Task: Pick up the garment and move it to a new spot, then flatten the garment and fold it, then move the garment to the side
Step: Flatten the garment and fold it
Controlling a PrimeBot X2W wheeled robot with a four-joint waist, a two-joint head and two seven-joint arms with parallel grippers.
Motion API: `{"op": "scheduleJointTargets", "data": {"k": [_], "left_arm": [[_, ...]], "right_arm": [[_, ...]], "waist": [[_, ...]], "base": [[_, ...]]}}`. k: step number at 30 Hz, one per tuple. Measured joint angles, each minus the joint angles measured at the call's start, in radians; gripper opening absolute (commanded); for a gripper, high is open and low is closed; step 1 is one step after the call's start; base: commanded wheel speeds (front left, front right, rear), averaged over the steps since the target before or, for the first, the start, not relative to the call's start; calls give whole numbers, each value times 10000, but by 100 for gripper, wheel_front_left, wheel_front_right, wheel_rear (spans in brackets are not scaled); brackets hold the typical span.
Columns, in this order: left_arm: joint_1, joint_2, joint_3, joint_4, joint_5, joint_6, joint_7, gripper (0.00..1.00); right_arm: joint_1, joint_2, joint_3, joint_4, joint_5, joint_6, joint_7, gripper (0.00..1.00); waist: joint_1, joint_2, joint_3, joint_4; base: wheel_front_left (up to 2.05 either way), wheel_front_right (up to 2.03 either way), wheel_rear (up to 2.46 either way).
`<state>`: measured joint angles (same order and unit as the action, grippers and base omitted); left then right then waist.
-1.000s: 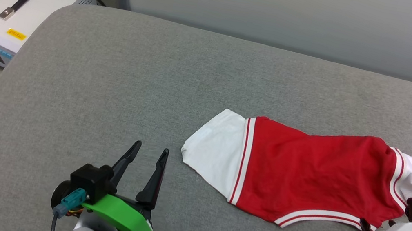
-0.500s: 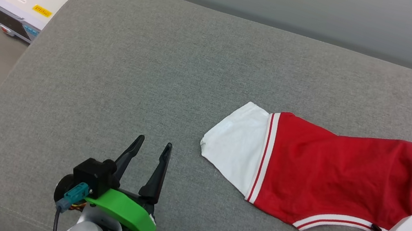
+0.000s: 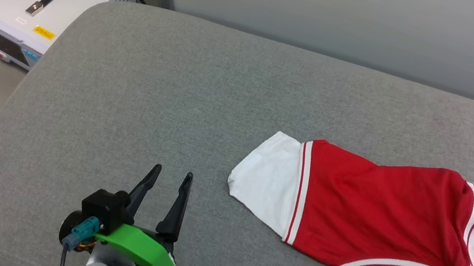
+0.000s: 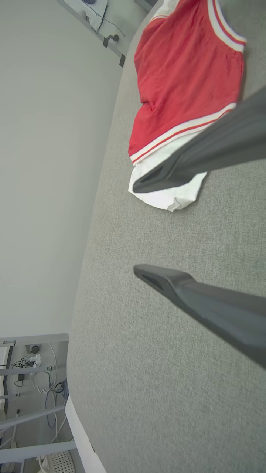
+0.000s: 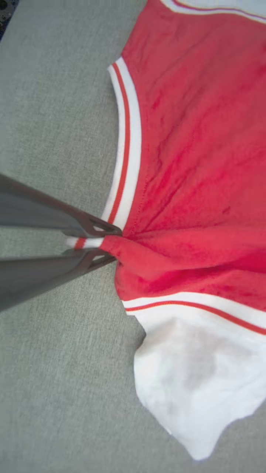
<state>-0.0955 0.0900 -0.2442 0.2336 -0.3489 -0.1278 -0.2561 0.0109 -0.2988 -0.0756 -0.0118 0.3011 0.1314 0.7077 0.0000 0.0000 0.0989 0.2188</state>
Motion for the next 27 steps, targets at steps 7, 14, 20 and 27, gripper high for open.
{"op": "scheduleJointTargets", "data": {"k": [7, 14, 20, 27], "left_arm": [[243, -6, -4, 50, 2, 0, 0, 100], [242, -17, -71, 44, 2, 0, 0, 100], [242, 40, -123, 46, 2, 0, 0, 100], [243, 58, -67, 54, 2, 0, 0, 100]], "right_arm": [[1562, 397, -109, -1739, -165, 0, 2029, 0], [2372, 754, 303, -1916, -245, 0, 2878, 0], [2138, 890, 552, -984, -339, 0, 1647, 100], [1435, 652, 222, -1058, -322, 0, -36, 100]], "waist": [[0, 0, -586, -323], [0, 0, -737, -451], [0, 0, -636, -426], [0, 0, -700, -637]], "base": [[0, 0, 0], [0, 0, 0], [0, 0, 0], [0, 0, 0]]}}
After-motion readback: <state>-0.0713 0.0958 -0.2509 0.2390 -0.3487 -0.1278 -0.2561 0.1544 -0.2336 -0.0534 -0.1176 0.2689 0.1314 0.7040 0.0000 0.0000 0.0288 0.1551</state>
